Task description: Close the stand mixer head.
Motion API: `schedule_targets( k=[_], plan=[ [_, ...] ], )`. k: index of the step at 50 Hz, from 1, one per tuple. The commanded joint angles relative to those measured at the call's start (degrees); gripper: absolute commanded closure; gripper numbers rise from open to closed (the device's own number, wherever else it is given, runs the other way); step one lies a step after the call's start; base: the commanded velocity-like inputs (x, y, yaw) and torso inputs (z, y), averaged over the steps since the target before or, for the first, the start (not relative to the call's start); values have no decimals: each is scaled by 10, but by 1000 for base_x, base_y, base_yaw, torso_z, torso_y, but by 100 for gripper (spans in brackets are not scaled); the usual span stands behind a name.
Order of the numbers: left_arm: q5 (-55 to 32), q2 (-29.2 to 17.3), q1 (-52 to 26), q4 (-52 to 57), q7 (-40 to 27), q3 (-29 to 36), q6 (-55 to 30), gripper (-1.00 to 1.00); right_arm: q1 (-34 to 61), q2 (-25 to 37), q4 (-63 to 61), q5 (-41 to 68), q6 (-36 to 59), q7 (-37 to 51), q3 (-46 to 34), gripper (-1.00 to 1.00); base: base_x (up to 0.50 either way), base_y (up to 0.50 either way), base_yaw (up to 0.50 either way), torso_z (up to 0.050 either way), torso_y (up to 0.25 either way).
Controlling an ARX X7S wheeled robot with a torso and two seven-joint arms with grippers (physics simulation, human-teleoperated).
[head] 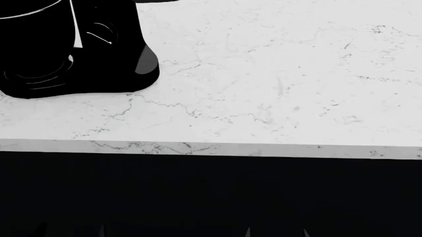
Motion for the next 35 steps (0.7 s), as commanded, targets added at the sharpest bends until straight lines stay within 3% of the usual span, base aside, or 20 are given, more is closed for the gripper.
schedule_targets(
  k=[1,15,16,17,18,24,31,33,35],
  plan=[
    [-8,-8,2,6,-9,9,-4,-100,-2,13,-2,13,0,16,-16,-100,0,0,0,0,0],
    [-29,-31,2,0,-29,38,8,-100,-2,32,-1,14,-14,46,-43,-100,0,0,0,0,0],
    [-265,-96,-62,-22,27,-28,51,-100,149,71,119,41,39,99,-75,-100,0,3,5,0,0],
    [4,-6,65,86,-4,19,-22,-100,-86,2,-36,34,-81,22,-23,-100,0,0,0,0,0],
    [27,-8,57,90,-32,24,-26,-100,-98,8,-32,39,-85,28,-24,-100,0,0,0,0,0],
    [55,-16,63,96,-86,44,-29,-100,-115,23,-54,55,-90,40,-36,-100,0,0,0,0,0],
    [47,-29,73,104,-99,55,-12,-100,-118,31,-60,64,-93,52,-45,-100,0,0,0,0,0],
    [42,-39,82,103,-99,59,46,-100,-117,32,-64,67,-89,54,-48,-100,0,0,0,0,0],
    [59,-39,76,118,-107,63,13,-100,-111,44,-116,77,-44,49,-56,-100,0,0,0,50,0]
  ],
)
